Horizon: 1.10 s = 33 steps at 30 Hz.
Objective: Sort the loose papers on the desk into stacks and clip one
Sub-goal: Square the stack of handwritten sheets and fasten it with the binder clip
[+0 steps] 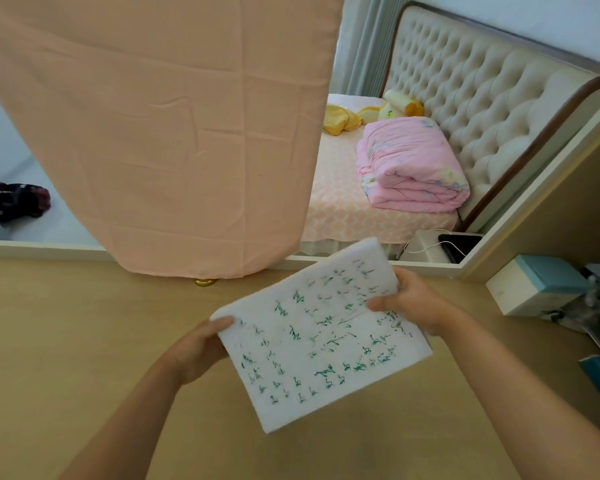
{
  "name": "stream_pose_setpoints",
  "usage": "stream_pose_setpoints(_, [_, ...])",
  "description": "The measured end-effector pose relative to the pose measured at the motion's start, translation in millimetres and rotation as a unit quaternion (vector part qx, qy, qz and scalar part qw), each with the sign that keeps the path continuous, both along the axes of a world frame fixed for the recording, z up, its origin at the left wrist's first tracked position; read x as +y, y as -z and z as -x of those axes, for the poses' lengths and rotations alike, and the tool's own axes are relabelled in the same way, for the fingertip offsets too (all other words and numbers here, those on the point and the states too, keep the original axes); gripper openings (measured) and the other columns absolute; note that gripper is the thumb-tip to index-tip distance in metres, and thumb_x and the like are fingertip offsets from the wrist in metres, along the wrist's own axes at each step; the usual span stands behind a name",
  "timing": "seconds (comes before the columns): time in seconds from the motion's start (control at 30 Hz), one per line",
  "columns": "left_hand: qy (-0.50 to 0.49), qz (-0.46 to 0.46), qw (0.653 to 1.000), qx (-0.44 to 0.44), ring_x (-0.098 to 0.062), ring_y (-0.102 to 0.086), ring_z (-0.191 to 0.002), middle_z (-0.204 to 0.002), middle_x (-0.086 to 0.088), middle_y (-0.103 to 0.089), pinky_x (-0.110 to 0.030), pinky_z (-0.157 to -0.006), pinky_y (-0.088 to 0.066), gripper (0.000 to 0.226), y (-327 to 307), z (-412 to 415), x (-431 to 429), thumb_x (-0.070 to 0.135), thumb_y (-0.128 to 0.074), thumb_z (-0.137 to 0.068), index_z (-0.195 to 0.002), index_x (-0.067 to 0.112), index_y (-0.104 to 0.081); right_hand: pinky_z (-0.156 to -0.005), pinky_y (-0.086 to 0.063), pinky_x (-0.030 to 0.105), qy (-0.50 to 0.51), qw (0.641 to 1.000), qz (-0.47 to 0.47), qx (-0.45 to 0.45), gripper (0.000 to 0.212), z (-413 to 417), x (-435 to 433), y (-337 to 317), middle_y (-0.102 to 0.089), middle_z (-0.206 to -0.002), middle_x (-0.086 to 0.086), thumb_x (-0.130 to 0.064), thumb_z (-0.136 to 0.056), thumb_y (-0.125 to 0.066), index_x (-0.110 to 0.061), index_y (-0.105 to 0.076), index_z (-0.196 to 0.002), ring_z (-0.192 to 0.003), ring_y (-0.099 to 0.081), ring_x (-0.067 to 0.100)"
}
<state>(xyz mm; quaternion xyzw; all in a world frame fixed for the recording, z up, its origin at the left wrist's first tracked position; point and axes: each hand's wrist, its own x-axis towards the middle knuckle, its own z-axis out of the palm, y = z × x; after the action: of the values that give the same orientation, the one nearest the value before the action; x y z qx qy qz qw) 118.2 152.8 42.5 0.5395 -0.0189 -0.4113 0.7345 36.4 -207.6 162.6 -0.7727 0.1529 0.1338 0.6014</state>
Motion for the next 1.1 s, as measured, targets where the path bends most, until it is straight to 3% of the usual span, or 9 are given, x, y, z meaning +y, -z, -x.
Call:
stream_pose_setpoints(0.1, [0.003, 0.096, 0.993, 0.065, -0.036, -0.061, -0.117, -0.13, -0.018, -0.062, -0.053, -0.092, -0.05, 0.075, 1, 6, -12, 0.049, -0.082, -0.065, -0.128, 0.012, -0.063, -0.085, -0.055, 0.06, 0.087, 0.99, -0.097, 0.055, 0.051, 8, -12, 42, -0.071, -0.114, 0.017, 0.005, -0.078, -0.074, -0.005, -0.056, -0.125, -0.101, -0.07, 0.038])
stream_pose_setpoints(0.2, [-0.004, -0.022, 0.997, 0.077, -0.035, -0.066, -0.111, -0.123, -0.016, -0.067, -0.053, -0.092, -0.052, 0.049, 9, 12, -36, 0.019, -0.07, -0.084, -0.13, 0.011, -0.056, -0.085, -0.055, 0.06, 0.151, 0.975, -0.121, 0.111, 0.049, 15, -10, 82, -0.073, -0.109, 0.018, 0.001, -0.078, -0.075, -0.004, -0.057, -0.123, -0.097, -0.071, 0.039])
stream_pose_setpoints(0.4, [-0.071, -0.257, 0.96, -0.085, -0.028, -0.07, -0.093, -0.105, -0.008, -0.07, -0.048, -0.075, -0.06, 0.042, 31, 12, -72, -0.004, -0.059, -0.085, -0.123, 0.016, -0.054, -0.083, -0.056, 0.04, 0.208, 0.968, 0.083, 0.109, 0.035, 15, 31, 141, -0.067, -0.112, 0.001, -0.005, -0.083, -0.072, -0.021, -0.057, -0.111, -0.098, -0.065, 0.023])
stream_pose_setpoints(0.57, [-0.186, -0.21, 0.936, -0.212, -0.012, -0.068, -0.098, -0.107, 0.002, -0.07, -0.026, -0.07, -0.058, 0.046, 22, 15, -77, -0.012, -0.058, -0.083, -0.118, 0.019, -0.061, -0.079, -0.056, 0.035, 0.337, 0.941, 0.011, -0.016, 0.041, 15, 40, 146, -0.068, -0.107, -0.003, 0.002, -0.08, -0.071, -0.023, -0.061, -0.111, -0.099, -0.065, 0.019])
stream_pose_setpoints(0.7, [-0.217, -0.207, 0.918, -0.258, 0.004, -0.065, -0.098, -0.108, 0.011, -0.067, -0.022, -0.078, -0.055, 0.049, 20, 15, -81, -0.004, -0.073, -0.08, -0.119, 0.023, -0.059, -0.08, -0.058, 0.034, 0.338, 0.938, -0.012, -0.076, 0.044, 15, 34, 140, -0.07, -0.105, -0.004, 0.002, -0.079, -0.072, -0.024, -0.062, -0.114, -0.097, -0.067, 0.011])
stream_pose_setpoints(0.8, [-0.216, -0.167, 0.931, -0.241, -0.008, -0.068, -0.099, -0.108, 0.006, -0.069, -0.027, -0.077, -0.057, 0.055, 21, 14, -77, 0.018, -0.084, -0.073, -0.121, 0.02, -0.057, -0.075, -0.057, 0.03, 0.29, 0.951, -0.02, -0.1, 0.036, 20, 25, 138, -0.07, -0.099, -0.002, 0.003, -0.082, -0.069, -0.024, -0.06, -0.104, -0.091, -0.068, 0.013])
stream_pose_setpoints(0.9, [-0.257, -0.12, 0.92, -0.269, -0.018, -0.065, -0.101, -0.111, 0.001, -0.067, -0.031, -0.076, -0.055, 0.045, 9, 11, -79, 0.045, -0.067, -0.078, -0.114, 0.02, -0.059, -0.067, -0.054, 0.023, 0.272, 0.953, -0.022, -0.128, 0.034, 25, 16, 139, -0.065, -0.094, 0.0, 0.0, -0.078, -0.07, -0.018, -0.056, -0.103, -0.084, -0.065, 0.01])
stream_pose_setpoints(0.97, [-0.304, -0.127, 0.903, -0.276, -0.022, -0.061, -0.106, -0.114, -0.001, -0.066, -0.039, -0.085, -0.048, 0.033, 3, 9, -87, 0.048, -0.059, -0.085, -0.107, 0.024, -0.063, -0.066, -0.052, 0.021, 0.273, 0.952, -0.024, -0.136, 0.039, 25, 17, 140, -0.062, -0.094, -0.003, -0.009, -0.071, -0.065, -0.022, -0.054, -0.106, -0.081, -0.062, 0.003])
stream_pose_setpoints(1.1, [-0.396, -0.184, 0.873, -0.217, -0.003, -0.059, -0.096, -0.104, 0.008, -0.068, -0.03, -0.085, -0.044, 0.014, 0, 4, -103, 0.033, -0.068, -0.088, -0.099, 0.025, -0.065, -0.07, -0.051, 0.021, 0.246, 0.957, -0.021, -0.153, 0.046, 26, 14, 145, -0.061, -0.101, -0.005, -0.008, -0.068, -0.059, -0.027, -0.054, -0.109, -0.089, -0.061, 0.004])
